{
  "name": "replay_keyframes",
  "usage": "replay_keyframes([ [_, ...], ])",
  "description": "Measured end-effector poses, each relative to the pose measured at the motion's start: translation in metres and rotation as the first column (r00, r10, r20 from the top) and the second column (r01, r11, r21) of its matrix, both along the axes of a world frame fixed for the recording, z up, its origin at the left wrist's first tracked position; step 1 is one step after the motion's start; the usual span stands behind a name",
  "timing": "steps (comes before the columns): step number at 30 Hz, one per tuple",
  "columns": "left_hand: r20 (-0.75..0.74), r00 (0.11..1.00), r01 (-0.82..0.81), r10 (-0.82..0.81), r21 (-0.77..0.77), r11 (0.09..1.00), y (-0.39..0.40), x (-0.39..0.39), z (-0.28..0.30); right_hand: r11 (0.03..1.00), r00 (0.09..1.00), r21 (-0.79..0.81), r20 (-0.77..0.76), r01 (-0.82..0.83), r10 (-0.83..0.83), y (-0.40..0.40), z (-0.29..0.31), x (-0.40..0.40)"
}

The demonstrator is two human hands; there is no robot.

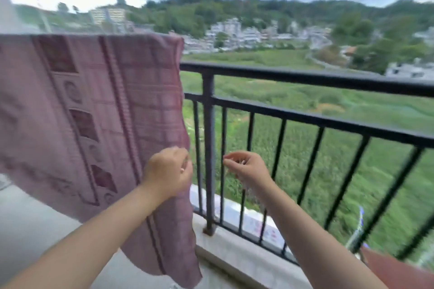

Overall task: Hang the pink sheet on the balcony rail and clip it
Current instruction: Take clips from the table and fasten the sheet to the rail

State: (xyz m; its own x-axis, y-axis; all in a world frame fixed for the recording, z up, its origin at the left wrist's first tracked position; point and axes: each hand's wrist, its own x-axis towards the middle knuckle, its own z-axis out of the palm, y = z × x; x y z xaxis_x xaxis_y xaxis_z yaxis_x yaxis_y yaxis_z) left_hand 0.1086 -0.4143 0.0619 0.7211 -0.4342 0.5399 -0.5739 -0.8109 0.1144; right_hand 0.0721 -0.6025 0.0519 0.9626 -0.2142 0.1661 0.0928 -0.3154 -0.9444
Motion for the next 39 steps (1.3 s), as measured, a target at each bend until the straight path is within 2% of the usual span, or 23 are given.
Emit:
replay_keyframes([
  [3,-0.052,0.983,-0.181,0.174,-0.161,0.970,0.016,0.028,0.026,0.992,0.992,-0.095,0.085,-0.084,0.092,0.030,0.030,0.053],
  [7,-0.113,0.948,-0.316,0.297,-0.228,0.921,0.012,0.064,0.047,0.990,0.986,0.101,0.145,-0.097,0.082,0.052,0.055,0.111],
  [9,-0.105,0.940,-0.339,0.323,-0.244,0.908,0.008,0.080,0.052,0.988,0.977,0.102,0.196,-0.112,0.090,0.055,0.064,0.139],
  [11,-0.083,0.939,-0.345,0.335,-0.257,0.903,0.003,0.091,0.056,0.977,0.960,0.071,0.212,-0.201,0.183,0.053,0.070,0.163],
  [14,-0.020,0.937,-0.341,0.349,-0.277,0.899,0.002,0.102,0.059,0.891,0.878,-0.009,0.166,-0.454,0.449,0.044,0.070,0.180],
  [16,0.012,0.935,-0.337,0.355,-0.288,0.896,0.003,0.106,0.060,0.825,0.803,-0.044,0.202,-0.564,0.560,0.038,0.062,0.187],
  [19,0.033,0.917,-0.373,0.398,-0.288,0.882,-0.001,0.111,0.065,0.768,0.735,-0.003,0.288,-0.641,0.614,0.037,0.058,0.198],
  [22,0.031,0.903,-0.406,0.428,-0.261,0.876,-0.004,0.115,0.067,0.748,0.689,-0.040,0.359,-0.662,0.629,0.044,0.054,0.216],
  [26,0.080,0.863,-0.475,0.499,-0.209,0.855,-0.012,0.109,0.069,0.733,0.693,0.018,0.340,-0.680,0.635,0.047,0.045,0.234],
  [28,0.220,0.836,-0.479,0.503,-0.155,0.864,-0.014,0.106,0.074,0.733,0.681,0.022,0.388,-0.680,0.621,0.047,0.041,0.232],
  [31,0.431,0.795,-0.466,0.427,-0.015,0.884,-0.019,0.099,0.091,0.806,0.652,-0.036,0.567,-0.591,0.504,0.045,0.033,0.222],
  [34,0.595,0.725,-0.510,0.348,0.123,0.852,-0.026,0.094,0.111,0.883,0.567,-0.102,0.732,-0.458,0.379,0.040,0.027,0.211],
  [37,0.651,0.737,-0.457,0.182,0.281,0.844,-0.028,0.097,0.126,0.922,0.493,-0.136,0.811,-0.362,0.313,0.037,0.026,0.206],
  [39,0.634,0.767,-0.442,0.096,0.414,0.796,-0.031,0.103,0.131,0.931,0.461,-0.162,0.832,-0.327,0.307,0.040,0.025,0.207],
])
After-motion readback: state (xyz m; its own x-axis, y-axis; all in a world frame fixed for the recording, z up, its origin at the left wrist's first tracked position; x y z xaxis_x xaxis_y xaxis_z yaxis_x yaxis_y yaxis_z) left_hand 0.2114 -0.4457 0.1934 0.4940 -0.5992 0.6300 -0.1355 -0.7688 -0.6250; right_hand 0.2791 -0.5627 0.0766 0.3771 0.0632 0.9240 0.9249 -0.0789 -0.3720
